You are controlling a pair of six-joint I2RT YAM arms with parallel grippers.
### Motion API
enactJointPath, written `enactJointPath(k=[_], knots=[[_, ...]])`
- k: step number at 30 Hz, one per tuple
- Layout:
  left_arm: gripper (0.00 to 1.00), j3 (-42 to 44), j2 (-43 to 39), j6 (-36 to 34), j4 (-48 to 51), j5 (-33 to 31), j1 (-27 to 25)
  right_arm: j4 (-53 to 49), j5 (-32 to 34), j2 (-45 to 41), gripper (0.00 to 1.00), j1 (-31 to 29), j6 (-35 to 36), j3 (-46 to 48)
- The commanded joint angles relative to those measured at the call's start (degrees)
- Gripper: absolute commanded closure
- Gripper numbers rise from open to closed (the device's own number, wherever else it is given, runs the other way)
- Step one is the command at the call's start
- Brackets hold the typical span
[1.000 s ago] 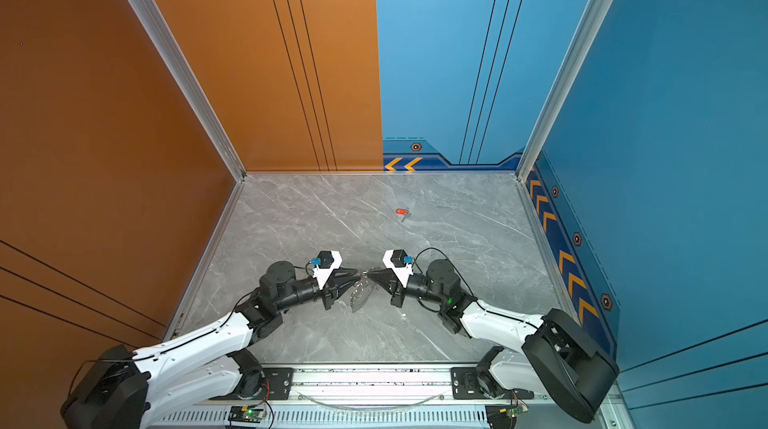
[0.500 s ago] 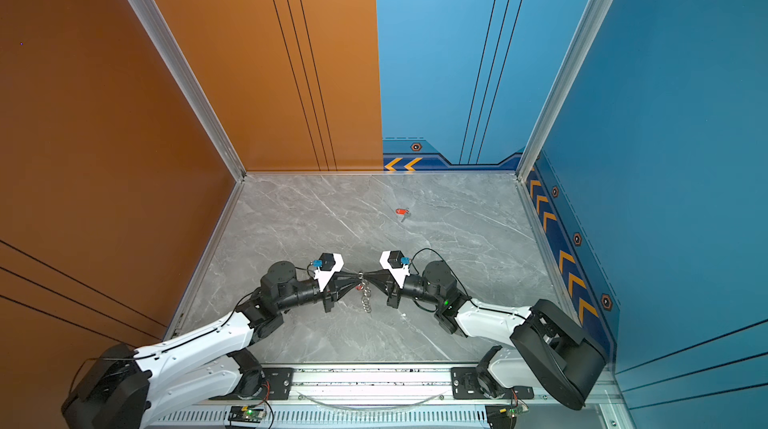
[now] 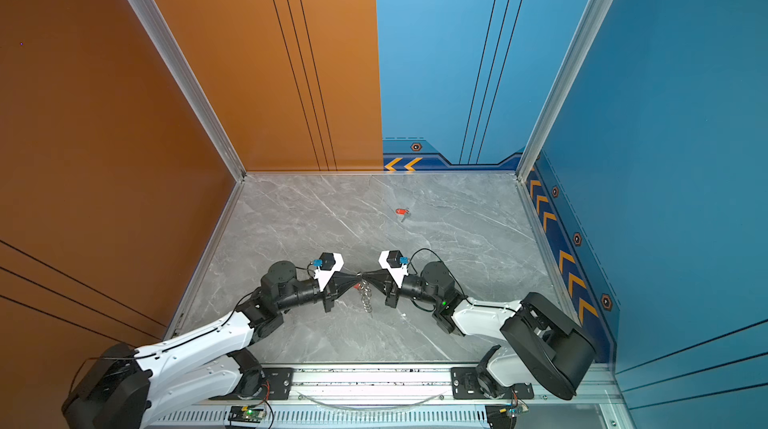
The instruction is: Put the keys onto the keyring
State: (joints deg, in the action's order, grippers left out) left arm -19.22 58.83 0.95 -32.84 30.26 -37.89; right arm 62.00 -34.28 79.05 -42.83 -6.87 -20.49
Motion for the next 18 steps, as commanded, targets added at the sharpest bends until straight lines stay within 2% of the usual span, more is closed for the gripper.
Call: enactJointPath(k=[1, 5, 9, 11, 18], knots=[[1.00, -1.47, 0.67, -1.03, -0.56, 0.40, -0.33, -3.14, -0.20, -3.32, 0.89, 0.28, 2.17, -0.05], [1.00, -2.34, 0.97, -2.22, 1.83, -1.33, -0.42, -24.14, 4.95, -13.27, 0.76, 0.64, 14.14, -1.93], [1.00, -3.77, 1.49, -3.67, 5.00, -3.06, -0.76, -38.52, 8.86, -19.18, 0.74, 1.50, 21.40, -4.47], [1.00, -4.28, 1.48, -4.31, 6.11, -3.82, -1.02, -42.36, 9.41, -19.56, 0.74, 1.52, 23.34, -5.63], [1.00, -5.65, 1.47, -7.22, 10.21, -3.28, -2.65, -44.80, 8.94, -16.92, 0.74, -0.31, 27.77, -7.98]])
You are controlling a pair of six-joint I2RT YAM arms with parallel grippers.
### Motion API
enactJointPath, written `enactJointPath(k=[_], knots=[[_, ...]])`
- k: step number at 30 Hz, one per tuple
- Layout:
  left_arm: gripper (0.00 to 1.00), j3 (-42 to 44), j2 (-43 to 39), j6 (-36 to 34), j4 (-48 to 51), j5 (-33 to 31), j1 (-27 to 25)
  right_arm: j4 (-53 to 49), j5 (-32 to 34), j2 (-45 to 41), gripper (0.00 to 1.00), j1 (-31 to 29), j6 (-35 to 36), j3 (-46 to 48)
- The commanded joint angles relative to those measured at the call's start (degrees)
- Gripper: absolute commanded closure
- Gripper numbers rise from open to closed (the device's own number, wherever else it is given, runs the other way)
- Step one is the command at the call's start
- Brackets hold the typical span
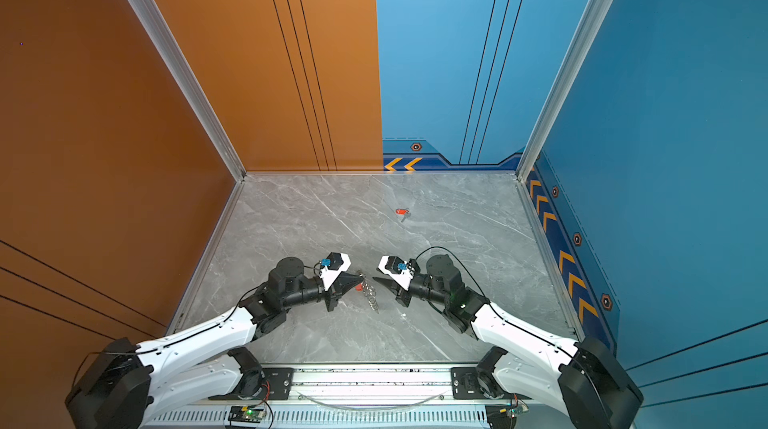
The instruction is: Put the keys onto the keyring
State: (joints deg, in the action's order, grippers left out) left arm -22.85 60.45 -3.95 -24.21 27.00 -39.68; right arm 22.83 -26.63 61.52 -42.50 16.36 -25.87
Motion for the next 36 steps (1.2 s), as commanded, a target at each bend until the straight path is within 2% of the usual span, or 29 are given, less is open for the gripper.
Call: enactJointPath(k=[1, 12, 21, 32, 36], knots=[[1.00, -2.23, -0.14, -2.66, 2.04, 0.47, -0.99, -6.45, 0.87, 0.84, 0.75, -0.72, 5.13, -3.14], [1.00, -3.98, 1.32, -5.11, 6.29, 6.02, -2.26, -11.34, -6.79, 1.15, 0.76, -0.81, 7.49, -5.50], [1.00, -4.53, 2.53, -5.71, 7.24, 8.66, -2.68, -12.45, -8.89, 2.83, 0.81, -1.34, 7.62, -6.74], [1.00, -5.24, 3.67, -5.81, 8.07, 9.45, -2.91, -14.48, -9.82, 4.24, 1.00, -2.24, 8.41, -7.80], [1.00, -5.08, 2.92, -5.64, 8.00, 7.14, -2.58, -13.19, -9.78, 3.56, 1.00, -1.90, 6.87, -7.30]])
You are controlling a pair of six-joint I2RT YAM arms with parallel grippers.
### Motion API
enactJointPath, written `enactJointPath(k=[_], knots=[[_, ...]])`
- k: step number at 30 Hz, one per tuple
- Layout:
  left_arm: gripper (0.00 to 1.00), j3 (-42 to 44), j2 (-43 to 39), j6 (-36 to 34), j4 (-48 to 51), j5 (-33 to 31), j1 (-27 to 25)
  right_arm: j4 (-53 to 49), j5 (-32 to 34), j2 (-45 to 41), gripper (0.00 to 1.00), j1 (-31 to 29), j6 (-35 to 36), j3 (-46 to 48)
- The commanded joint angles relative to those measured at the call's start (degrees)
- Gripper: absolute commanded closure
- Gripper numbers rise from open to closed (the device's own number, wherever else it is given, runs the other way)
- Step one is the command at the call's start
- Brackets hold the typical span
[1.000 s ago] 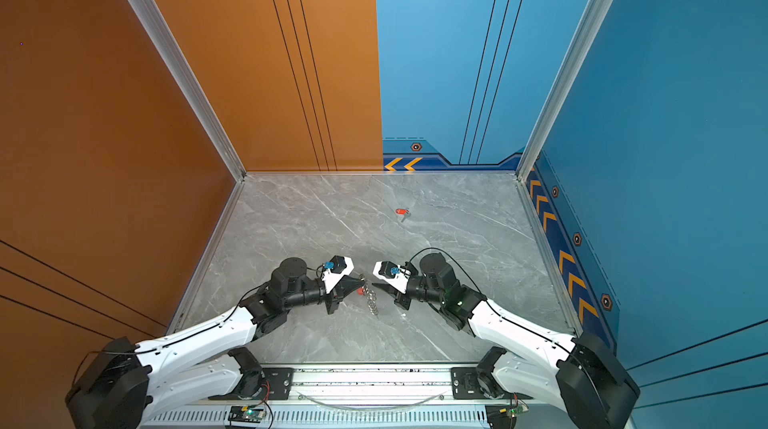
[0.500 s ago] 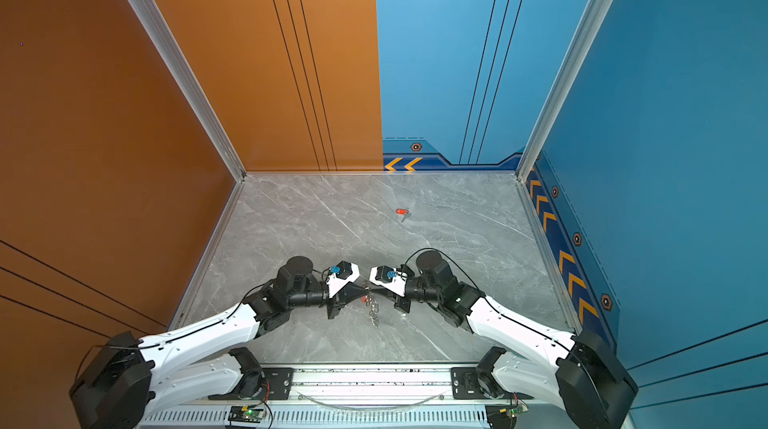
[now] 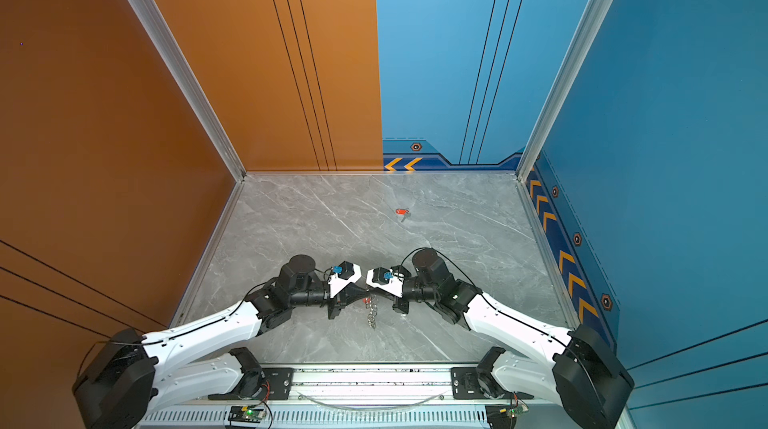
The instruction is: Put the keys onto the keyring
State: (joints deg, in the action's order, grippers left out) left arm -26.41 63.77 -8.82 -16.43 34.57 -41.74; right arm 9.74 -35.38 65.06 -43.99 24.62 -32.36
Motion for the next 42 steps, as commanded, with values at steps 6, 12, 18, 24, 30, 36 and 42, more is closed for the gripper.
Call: enactJointPath(k=[6, 12, 18, 24, 30, 36, 42], knots=[[0.78, 2.51, -4.89, 2.31, -5.87, -3.84, 0.74, 14.36, -3.81, -0.64, 1.00, 1.87, -10.82, 4.10], [0.82, 2.46, -4.72, 3.18, -6.16, -3.24, 1.27, 27.42, -5.13, 1.14, 1.00, 2.15, -18.00, 7.16], [0.83, 3.38, -5.81, 4.70, -7.61, -4.10, 2.73, 33.76, -4.68, 2.07, 1.00, 2.50, -20.90, 9.01], [0.75, 4.38, -5.96, 6.08, -10.03, -3.53, 3.55, 36.96, -4.86, 2.00, 1.00, 3.15, -22.63, 9.85], [0.77, 4.59, -5.85, 6.67, -11.30, -2.03, 3.66, 41.94, -6.25, 3.99, 1.00, 3.20, -25.14, 10.55], [0.85, 4.38, -5.47, 6.97, -11.71, 0.00, 3.77, 46.05, -7.02, 6.44, 1.00, 2.85, -26.91, 10.63], [0.98, 4.28, -5.19, 7.06, -11.78, 0.02, 3.82, 45.81, -7.20, 6.95, 1.00, 2.44, -26.48, 10.30]])
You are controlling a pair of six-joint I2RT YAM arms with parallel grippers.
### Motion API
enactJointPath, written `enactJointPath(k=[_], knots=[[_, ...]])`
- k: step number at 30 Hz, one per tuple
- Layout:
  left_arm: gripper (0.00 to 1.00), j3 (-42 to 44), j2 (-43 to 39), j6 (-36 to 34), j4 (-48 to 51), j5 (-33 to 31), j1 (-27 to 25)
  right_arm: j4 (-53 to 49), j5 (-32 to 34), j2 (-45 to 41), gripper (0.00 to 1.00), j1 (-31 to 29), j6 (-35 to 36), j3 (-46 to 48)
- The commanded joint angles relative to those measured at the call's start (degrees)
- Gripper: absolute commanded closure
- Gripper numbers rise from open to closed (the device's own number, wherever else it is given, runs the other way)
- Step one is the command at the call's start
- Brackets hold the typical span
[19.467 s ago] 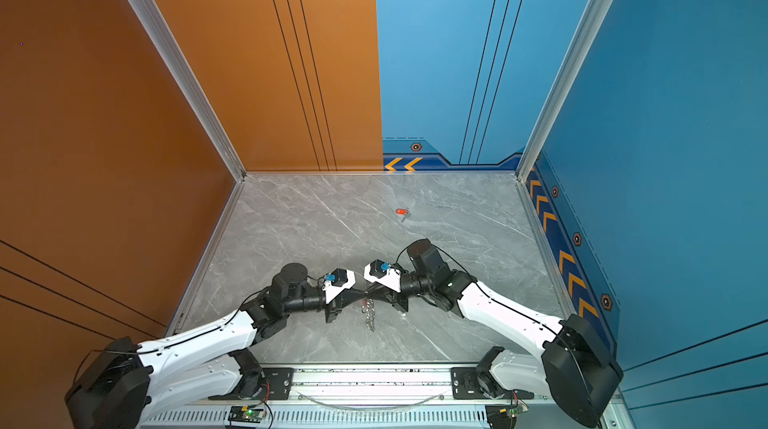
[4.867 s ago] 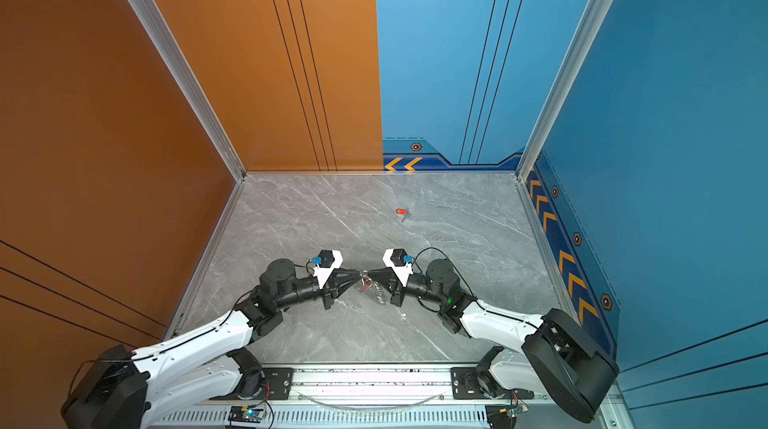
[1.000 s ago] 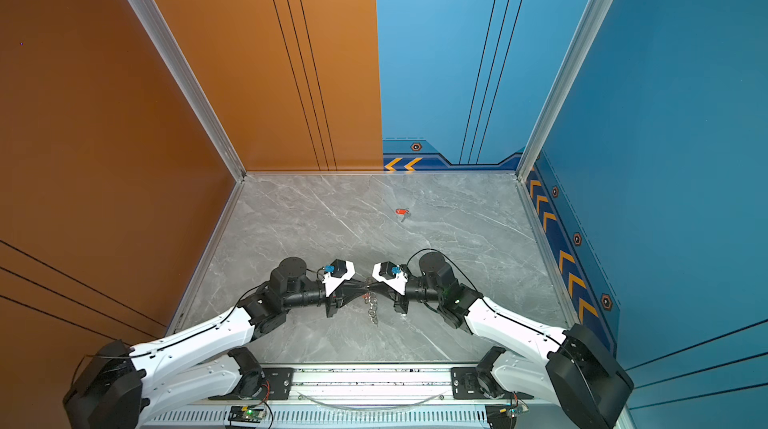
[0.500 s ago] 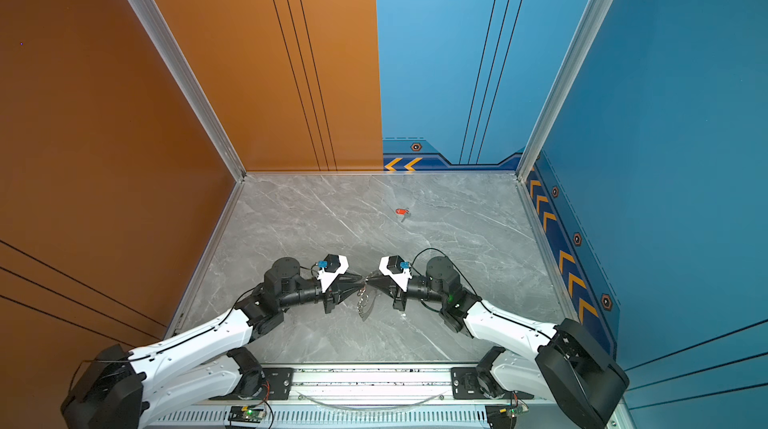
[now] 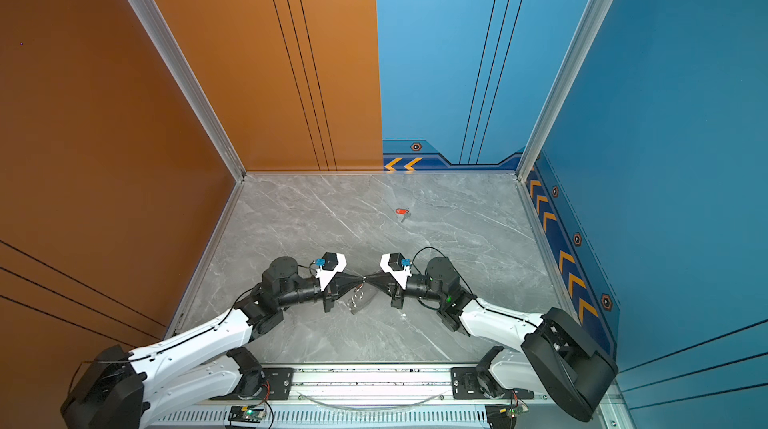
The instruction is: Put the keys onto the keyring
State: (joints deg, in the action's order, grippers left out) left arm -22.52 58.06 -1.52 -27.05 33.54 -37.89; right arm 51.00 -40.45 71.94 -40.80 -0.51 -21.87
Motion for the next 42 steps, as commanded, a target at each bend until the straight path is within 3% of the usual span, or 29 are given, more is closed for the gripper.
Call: enactJointPath(k=[1, 7, 13, 20, 24, 27, 29, 34, 42], knots=[[0.99, 0.43, 0.63, -0.30, -1.16, 1.18, -0.03, 4.54, -2.01, 0.02, 1.00, -0.69, -1.42, -0.12], [1.00, 0.15, 0.90, -0.19, -1.16, 0.51, -0.01, 3.51, -1.26, -0.05, 1.00, -0.70, -1.16, -0.28], [1.00, 0.38, 0.48, -0.48, -1.16, -2.78, 0.06, -4.56, 2.30, -4.37, 0.80, 0.18, 3.19, -0.32], [1.00, 0.53, 0.21, -0.93, -1.16, -3.74, -0.05, -15.87, 5.01, -10.76, 0.73, 2.20, 8.59, -0.79], [1.00, 0.71, 0.03, -0.97, -1.16, -4.25, -0.12, -18.69, 10.53, -12.38, 0.72, 2.30, 10.53, -0.64], [1.00, 0.86, -0.06, -1.28, -1.16, -6.88, -0.26, -20.30, 18.73, -13.51, 0.72, 2.50, 10.75, -1.08], [1.00, 0.93, -0.27, -1.48, -1.16, -9.56, -0.30, -24.22, 25.30, -13.55, 0.64, 2.72, 10.26, -3.16], [1.00, 1.55, -1.26, -2.66, -1.16, -15.99, -0.95, -36.91, 43.97, -6.52, 0.60, 6.01, 3.43, -13.60], [1.00, 2.28, -2.67, -2.78, -1.10, -21.24, -1.31, -53.15, 49.05, 15.46, 0.60, 14.63, -11.13, -36.06]])
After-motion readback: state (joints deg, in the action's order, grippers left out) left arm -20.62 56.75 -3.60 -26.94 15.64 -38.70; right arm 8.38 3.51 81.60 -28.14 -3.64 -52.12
